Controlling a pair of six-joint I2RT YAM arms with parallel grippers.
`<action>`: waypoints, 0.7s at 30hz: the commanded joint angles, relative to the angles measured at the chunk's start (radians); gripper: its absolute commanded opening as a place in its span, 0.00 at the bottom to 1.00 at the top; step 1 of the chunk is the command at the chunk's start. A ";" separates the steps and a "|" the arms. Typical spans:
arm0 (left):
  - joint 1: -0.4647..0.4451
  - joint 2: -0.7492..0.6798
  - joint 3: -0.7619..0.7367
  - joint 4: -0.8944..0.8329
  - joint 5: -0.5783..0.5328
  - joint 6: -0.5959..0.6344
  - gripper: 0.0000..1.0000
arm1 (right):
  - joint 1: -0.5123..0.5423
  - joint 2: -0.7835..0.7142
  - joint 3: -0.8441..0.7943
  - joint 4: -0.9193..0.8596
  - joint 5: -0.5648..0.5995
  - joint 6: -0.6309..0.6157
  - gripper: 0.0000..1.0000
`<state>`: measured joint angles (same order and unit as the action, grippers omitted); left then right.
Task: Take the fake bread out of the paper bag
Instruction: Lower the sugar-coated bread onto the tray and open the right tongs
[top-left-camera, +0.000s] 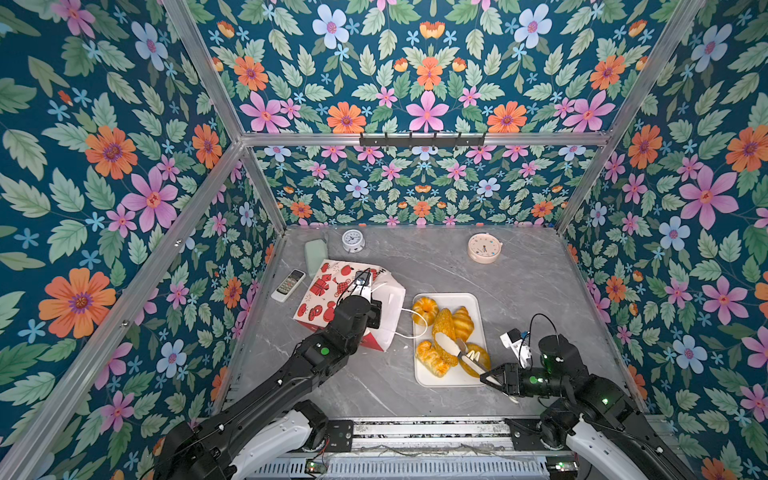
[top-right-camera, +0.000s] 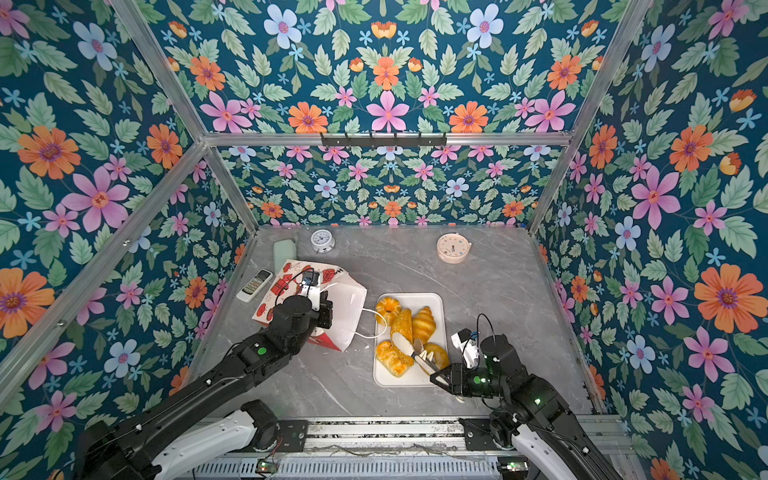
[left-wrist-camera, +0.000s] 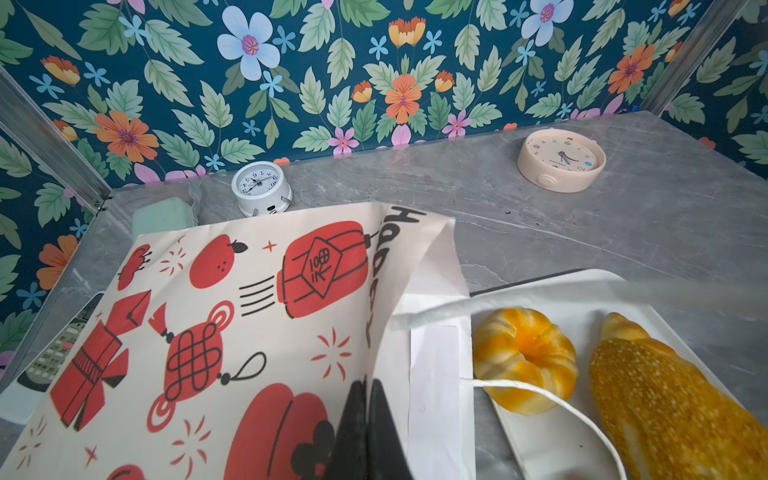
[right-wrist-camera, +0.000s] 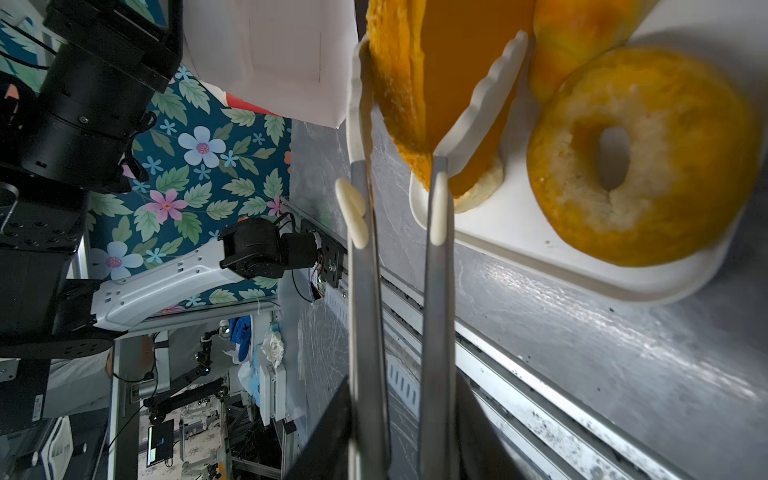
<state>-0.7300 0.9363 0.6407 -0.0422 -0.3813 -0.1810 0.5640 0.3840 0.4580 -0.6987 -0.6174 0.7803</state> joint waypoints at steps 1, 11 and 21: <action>0.001 0.001 0.010 0.021 0.007 -0.008 0.00 | 0.000 0.003 0.017 -0.016 0.018 -0.030 0.41; 0.001 0.009 0.018 0.024 0.017 -0.003 0.00 | 0.000 0.013 0.074 -0.019 0.038 -0.077 0.44; 0.001 -0.019 0.022 0.018 -0.001 -0.005 0.00 | 0.000 0.017 0.182 -0.128 0.141 -0.170 0.34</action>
<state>-0.7300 0.9287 0.6529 -0.0422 -0.3683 -0.1810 0.5640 0.3969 0.6056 -0.7719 -0.5468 0.6750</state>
